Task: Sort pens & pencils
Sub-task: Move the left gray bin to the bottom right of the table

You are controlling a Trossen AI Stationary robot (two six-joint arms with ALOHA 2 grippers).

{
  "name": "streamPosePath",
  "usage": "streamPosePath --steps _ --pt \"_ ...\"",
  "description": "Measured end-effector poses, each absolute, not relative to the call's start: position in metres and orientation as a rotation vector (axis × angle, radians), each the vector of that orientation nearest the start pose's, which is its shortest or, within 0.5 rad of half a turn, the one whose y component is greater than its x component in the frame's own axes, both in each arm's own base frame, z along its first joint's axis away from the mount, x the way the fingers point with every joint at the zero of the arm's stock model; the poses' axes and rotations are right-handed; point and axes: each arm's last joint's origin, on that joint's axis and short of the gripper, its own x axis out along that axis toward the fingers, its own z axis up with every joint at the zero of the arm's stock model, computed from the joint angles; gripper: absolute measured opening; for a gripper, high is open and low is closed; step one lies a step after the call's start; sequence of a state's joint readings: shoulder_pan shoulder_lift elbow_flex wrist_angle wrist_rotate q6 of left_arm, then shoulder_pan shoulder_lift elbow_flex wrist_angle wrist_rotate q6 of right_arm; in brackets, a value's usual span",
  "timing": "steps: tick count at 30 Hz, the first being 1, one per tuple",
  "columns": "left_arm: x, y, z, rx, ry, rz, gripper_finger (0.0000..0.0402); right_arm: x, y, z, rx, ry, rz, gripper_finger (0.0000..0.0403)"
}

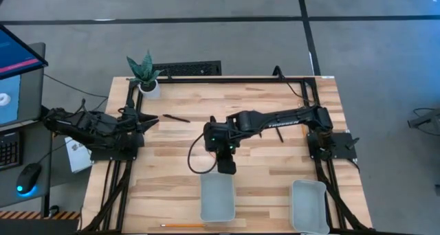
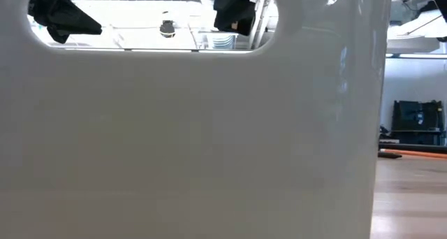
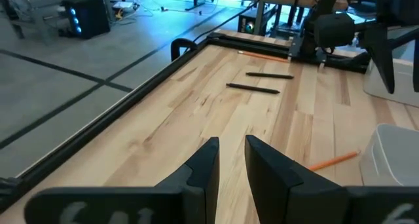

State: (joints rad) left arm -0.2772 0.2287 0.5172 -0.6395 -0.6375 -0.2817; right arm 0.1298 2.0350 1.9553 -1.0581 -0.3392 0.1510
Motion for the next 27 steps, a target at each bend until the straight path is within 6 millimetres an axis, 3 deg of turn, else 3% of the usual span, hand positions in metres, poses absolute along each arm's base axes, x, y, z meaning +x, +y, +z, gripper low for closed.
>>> streamPosePath --steps 27 --pt "0.0683 -0.0015 0.2594 -0.12 0.262 0.4 0.0064 0.4273 0.0586 0.2958 0.342 1.138 0.271 0.0139"
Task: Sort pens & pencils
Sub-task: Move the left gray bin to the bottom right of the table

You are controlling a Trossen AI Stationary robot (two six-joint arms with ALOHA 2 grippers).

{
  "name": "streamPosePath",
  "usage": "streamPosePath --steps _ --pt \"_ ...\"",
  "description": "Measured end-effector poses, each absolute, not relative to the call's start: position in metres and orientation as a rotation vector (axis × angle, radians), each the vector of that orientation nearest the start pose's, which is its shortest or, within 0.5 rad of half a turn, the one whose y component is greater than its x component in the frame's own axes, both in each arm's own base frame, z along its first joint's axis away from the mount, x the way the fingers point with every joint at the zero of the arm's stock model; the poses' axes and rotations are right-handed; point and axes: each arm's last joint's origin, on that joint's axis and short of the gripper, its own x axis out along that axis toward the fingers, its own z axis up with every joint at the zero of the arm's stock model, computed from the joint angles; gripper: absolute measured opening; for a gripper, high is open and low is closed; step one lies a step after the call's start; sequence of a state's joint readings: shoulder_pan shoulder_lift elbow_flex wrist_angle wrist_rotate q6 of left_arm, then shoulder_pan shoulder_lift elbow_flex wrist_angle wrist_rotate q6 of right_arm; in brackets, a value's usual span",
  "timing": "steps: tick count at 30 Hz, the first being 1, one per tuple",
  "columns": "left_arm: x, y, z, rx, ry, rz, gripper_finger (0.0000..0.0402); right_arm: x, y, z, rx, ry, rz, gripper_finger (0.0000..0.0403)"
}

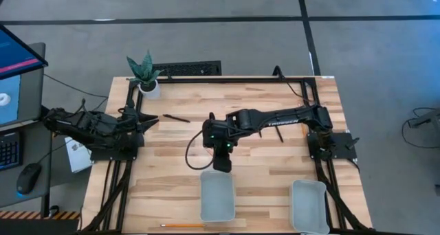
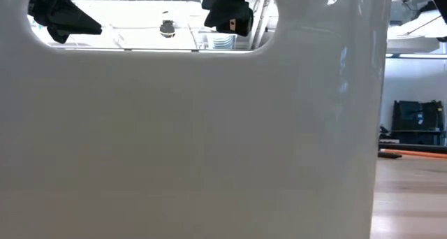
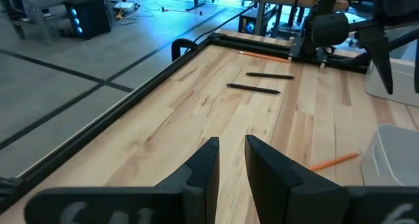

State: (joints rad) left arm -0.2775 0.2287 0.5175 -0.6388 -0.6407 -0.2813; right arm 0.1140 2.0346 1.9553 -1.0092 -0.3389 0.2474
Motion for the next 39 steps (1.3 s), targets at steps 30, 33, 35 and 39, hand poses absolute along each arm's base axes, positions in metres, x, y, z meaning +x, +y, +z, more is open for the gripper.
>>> streamPosePath --steps 30,33,35,39 --pt "0.068 -0.001 0.259 -0.119 0.263 0.4 0.0064 0.413 0.086 0.29 0.122 1.218 0.103 0.0245" --pt "0.068 -0.001 0.259 -0.119 0.263 0.4 0.0064 0.418 0.095 0.28 0.119 1.238 0.104 0.0245" --pt "0.068 -0.001 0.259 -0.119 0.263 0.4 0.0064 0.418 0.099 0.264 0.11 1.317 0.09 0.0245" --pt "0.068 -0.001 0.259 -0.119 0.263 0.401 0.0064 0.424 0.113 0.237 0.076 1.387 0.099 0.0245"
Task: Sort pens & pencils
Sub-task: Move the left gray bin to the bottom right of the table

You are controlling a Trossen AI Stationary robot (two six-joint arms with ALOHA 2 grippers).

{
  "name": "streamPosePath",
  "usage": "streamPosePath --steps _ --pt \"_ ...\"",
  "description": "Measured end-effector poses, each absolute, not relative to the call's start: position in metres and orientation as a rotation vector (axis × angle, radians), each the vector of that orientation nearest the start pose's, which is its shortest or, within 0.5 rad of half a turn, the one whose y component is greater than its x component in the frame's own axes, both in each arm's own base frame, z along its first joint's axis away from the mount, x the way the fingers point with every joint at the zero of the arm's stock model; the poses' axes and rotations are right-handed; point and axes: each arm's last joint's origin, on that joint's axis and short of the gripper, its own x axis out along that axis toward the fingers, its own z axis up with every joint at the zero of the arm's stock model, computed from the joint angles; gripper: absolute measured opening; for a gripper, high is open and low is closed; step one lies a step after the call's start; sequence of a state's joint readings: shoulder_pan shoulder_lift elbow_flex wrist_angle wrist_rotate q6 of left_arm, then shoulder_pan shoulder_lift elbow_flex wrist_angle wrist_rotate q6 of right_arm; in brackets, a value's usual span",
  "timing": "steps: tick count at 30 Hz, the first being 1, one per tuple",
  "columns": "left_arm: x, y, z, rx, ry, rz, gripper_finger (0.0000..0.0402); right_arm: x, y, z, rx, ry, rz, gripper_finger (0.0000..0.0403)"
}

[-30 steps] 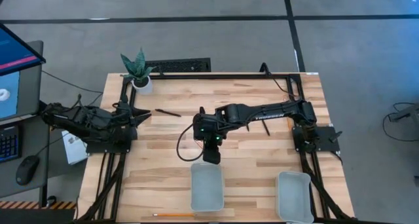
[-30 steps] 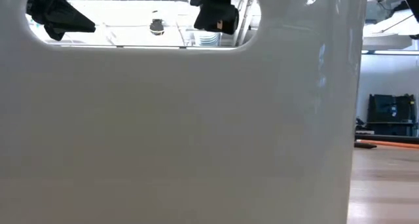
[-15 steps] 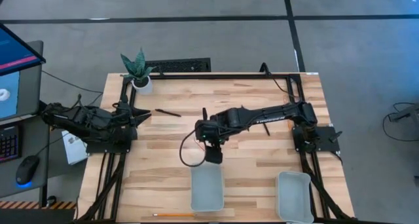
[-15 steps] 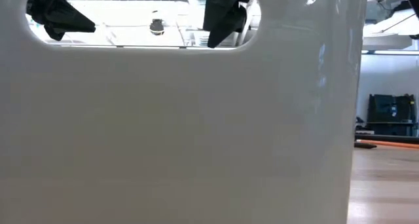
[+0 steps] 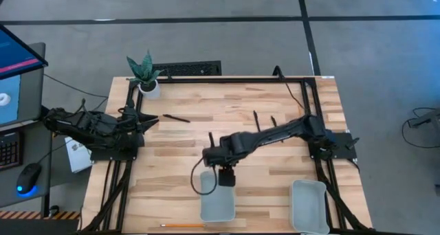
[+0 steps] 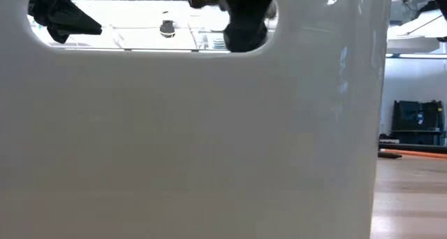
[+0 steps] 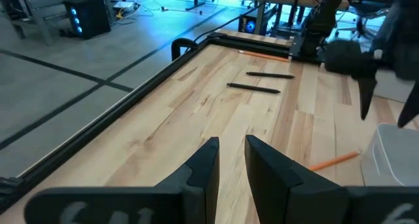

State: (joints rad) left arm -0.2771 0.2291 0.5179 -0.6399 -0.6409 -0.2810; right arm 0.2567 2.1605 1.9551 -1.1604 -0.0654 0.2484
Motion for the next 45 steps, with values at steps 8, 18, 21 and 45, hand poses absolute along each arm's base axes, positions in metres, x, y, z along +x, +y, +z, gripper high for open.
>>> streamPosePath --steps 8,18,21,45 --pt "0.068 -0.001 0.258 -0.15 0.273 0.413 0.0064 0.43 0.126 0.216 0.015 1.406 0.143 0.0245" --pt "0.067 -0.001 0.257 -0.156 0.274 0.431 0.0064 0.429 0.125 0.215 -0.01 1.417 0.161 0.0245" --pt "0.067 -0.001 0.257 -0.157 0.273 0.432 0.0064 0.428 0.126 0.216 -0.028 1.417 0.177 0.0245" --pt "0.067 -0.001 0.257 -0.157 0.273 0.433 0.0064 0.446 0.116 0.187 0.039 1.412 0.29 0.0245"
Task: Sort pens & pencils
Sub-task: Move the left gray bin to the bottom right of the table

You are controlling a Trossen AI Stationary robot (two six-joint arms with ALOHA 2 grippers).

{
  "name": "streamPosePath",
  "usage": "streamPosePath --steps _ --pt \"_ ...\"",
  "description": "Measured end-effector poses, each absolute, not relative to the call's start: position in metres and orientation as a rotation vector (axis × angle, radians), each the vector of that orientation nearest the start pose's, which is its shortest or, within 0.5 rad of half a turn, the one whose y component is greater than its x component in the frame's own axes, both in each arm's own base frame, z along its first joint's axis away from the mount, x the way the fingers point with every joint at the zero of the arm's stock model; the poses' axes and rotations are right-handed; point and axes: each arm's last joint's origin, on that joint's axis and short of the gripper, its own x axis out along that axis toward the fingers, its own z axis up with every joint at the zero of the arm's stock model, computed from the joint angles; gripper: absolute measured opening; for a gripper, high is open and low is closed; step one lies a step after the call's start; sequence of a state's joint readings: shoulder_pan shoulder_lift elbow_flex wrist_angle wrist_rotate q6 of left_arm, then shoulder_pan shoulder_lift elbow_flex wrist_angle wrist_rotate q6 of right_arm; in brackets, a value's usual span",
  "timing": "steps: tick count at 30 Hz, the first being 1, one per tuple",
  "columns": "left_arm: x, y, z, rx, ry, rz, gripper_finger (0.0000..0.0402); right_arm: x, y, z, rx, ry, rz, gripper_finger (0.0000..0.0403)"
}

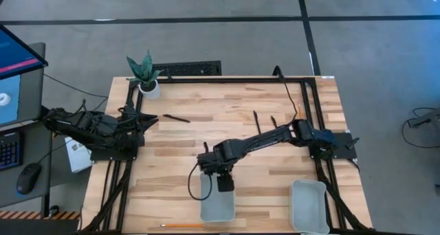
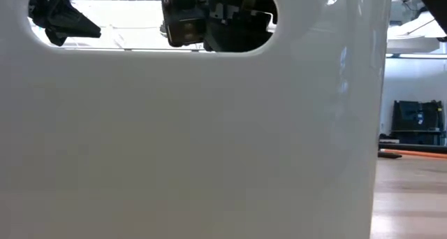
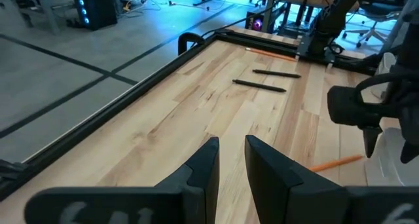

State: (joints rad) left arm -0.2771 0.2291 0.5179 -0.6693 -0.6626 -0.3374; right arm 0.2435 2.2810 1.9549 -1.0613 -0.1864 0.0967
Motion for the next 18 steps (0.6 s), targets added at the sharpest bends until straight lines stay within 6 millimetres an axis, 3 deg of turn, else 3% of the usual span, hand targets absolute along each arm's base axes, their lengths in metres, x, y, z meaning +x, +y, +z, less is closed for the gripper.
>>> streamPosePath --steps 13,18 --pt "0.0672 -0.0006 0.2571 -0.157 0.273 0.432 0.0064 0.4454 0.1175 0.1873 0.055 1.419 0.271 0.0244" --pt "0.0672 -0.0006 0.2571 -0.157 0.272 0.432 0.0064 0.445 0.1175 0.1871 0.035 1.42 0.249 0.0222"
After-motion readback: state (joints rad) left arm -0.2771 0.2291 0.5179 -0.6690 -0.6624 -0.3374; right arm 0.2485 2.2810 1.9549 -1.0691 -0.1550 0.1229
